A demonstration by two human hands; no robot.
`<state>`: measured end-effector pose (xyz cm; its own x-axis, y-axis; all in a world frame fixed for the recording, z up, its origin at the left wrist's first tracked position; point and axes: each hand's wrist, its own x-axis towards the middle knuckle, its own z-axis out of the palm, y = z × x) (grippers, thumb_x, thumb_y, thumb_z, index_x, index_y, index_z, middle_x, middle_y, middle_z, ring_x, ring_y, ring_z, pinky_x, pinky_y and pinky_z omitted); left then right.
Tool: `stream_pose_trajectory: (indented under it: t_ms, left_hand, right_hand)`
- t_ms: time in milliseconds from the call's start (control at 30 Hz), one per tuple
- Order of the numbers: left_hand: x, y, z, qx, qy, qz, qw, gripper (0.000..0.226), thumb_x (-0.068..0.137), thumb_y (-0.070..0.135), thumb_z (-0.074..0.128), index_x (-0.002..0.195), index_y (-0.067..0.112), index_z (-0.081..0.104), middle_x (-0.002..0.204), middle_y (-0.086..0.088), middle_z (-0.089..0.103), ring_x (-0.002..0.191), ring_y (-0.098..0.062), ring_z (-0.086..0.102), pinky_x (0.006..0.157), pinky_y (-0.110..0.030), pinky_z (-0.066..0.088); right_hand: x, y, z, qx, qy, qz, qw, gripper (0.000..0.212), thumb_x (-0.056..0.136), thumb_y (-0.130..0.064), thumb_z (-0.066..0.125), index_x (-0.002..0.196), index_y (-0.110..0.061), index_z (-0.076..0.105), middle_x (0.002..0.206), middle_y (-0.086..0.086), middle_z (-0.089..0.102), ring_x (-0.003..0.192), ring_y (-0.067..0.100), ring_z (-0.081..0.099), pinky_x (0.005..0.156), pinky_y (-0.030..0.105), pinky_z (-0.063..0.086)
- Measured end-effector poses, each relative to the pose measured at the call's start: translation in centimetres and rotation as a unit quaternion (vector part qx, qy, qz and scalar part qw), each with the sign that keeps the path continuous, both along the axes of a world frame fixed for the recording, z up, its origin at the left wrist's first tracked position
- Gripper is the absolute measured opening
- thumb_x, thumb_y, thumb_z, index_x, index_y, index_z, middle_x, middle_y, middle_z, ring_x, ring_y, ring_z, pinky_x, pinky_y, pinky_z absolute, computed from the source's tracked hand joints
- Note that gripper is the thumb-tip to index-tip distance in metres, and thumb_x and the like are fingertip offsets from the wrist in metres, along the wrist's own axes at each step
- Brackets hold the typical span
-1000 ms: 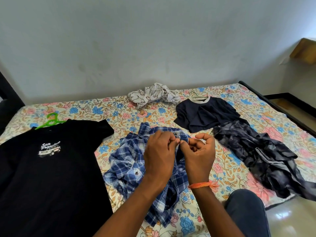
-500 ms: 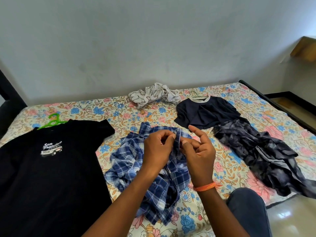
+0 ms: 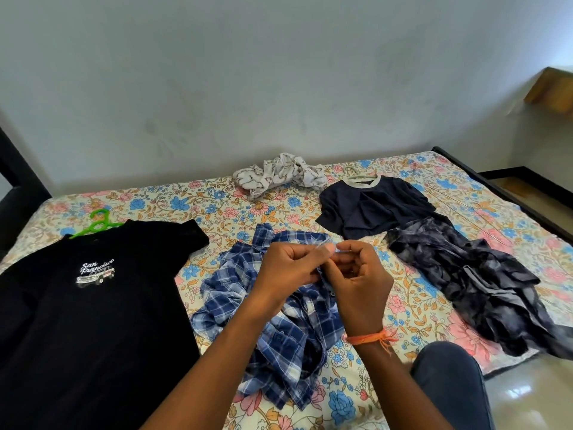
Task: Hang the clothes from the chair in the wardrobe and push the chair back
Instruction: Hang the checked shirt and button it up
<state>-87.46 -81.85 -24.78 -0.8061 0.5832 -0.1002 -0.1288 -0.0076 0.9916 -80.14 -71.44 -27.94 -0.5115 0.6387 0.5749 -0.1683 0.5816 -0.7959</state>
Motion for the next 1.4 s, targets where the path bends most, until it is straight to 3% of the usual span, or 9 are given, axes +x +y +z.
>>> stream_pose_trajectory:
  t_ms: [200,333,467,733,867,1000,1133,1233,1400]
  left_hand:
    - [-0.6,0.2,0.1,0.024,-0.138,0.027,0.99,0.011,0.092,0.007,0.066,0.095,-0.002,0.072,0.089,-0.014,0.072,0.083,-0.022,0.071,0.075,-0.038,0.062]
    - [-1.1,0.2,0.0,-0.008,-0.195,0.009,0.981,0.006,0.088,0.015,0.07,0.088,0.009,0.07,0.084,-0.008,0.069,0.084,-0.021,0.066,0.077,-0.042,0.057]
    - [-1.8,0.0,0.1,-0.009,-0.324,-0.014,0.946,0.007,0.083,0.016,0.072,0.08,0.013,0.067,0.068,0.0,0.059,0.068,-0.013,0.051,0.063,-0.029,0.042]
    - [-2.5,-0.4,-0.7,-0.003,-0.434,-0.085,0.897,0.019,0.068,0.023,0.074,0.068,0.017,0.056,0.062,0.006,0.045,0.062,-0.009,0.035,0.064,-0.028,0.027]
    - [-2.4,-0.2,-0.3,-0.02,-0.391,-0.076,0.917,0.013,0.079,0.022,0.073,0.074,0.017,0.062,0.064,0.006,0.045,0.061,-0.008,0.034,0.061,-0.026,0.027]
    - [-1.6,1.0,-0.5,-0.134,-0.093,0.013,0.986,0.02,0.097,0.02,0.062,0.081,0.008,0.067,0.069,0.0,0.058,0.058,-0.011,0.047,0.06,-0.028,0.04]
    - [-1.7,1.7,-1.2,-0.19,0.066,0.004,0.98,0.035,0.1,0.022,0.055,0.09,-0.012,0.061,0.076,-0.012,0.052,0.072,-0.018,0.047,0.068,-0.035,0.039]
    - [-2.0,1.8,-0.8,-0.188,0.035,-0.002,0.982,0.032,0.102,0.021,0.052,0.091,-0.008,0.062,0.079,-0.011,0.056,0.072,-0.019,0.05,0.067,-0.032,0.039]
    - [-2.4,1.1,-0.2,-0.077,-0.265,-0.024,0.961,0.026,0.102,0.018,0.051,0.078,0.012,0.057,0.058,0.002,0.047,0.05,-0.008,0.038,0.054,-0.022,0.029]
  right_hand:
    - [-0.2,-0.3,-0.4,0.069,0.001,-0.007,0.998,0.028,0.078,-0.007,0.081,0.099,-0.013,0.065,0.083,-0.006,0.07,0.078,0.001,0.069,0.069,0.018,0.057]
    - [-0.1,-0.4,-0.6,0.084,0.008,-0.011,0.996,0.029,0.078,-0.006,0.081,0.102,-0.011,0.065,0.086,-0.005,0.07,0.079,0.002,0.068,0.071,0.019,0.057]
    - [-0.2,-0.4,-0.6,0.092,0.011,0.003,0.996,0.031,0.079,-0.006,0.081,0.104,-0.01,0.065,0.088,-0.005,0.07,0.082,0.004,0.069,0.073,0.024,0.059]
    - [-0.1,0.0,-0.9,0.115,0.0,0.034,0.993,0.031,0.079,-0.003,0.08,0.107,-0.007,0.065,0.09,0.0,0.069,0.083,0.01,0.068,0.075,0.024,0.057]
    - [-0.2,0.6,-1.0,0.054,0.01,0.053,0.997,0.034,0.079,0.0,0.08,0.107,-0.01,0.064,0.09,-0.006,0.068,0.084,0.008,0.068,0.074,0.032,0.059]
    - [-0.3,0.8,-1.8,0.068,-0.009,0.036,0.997,0.042,0.077,0.002,0.08,0.109,-0.016,0.062,0.088,-0.008,0.067,0.081,0.005,0.067,0.072,0.03,0.059]
    - [-0.8,0.5,-1.7,0.074,-0.019,0.018,0.997,0.044,0.076,0.003,0.08,0.11,-0.017,0.061,0.086,-0.011,0.066,0.08,0.003,0.066,0.073,0.025,0.058]
    - [-1.0,0.5,-1.5,0.057,-0.023,0.027,0.998,0.045,0.076,0.003,0.079,0.112,-0.016,0.06,0.086,-0.01,0.066,0.078,0.005,0.067,0.073,0.025,0.058]
    - [-1.4,1.2,-1.1,-0.006,-0.027,0.081,0.996,0.04,0.076,0.003,0.08,0.109,-0.01,0.061,0.085,-0.003,0.07,0.078,0.011,0.07,0.074,0.027,0.058]
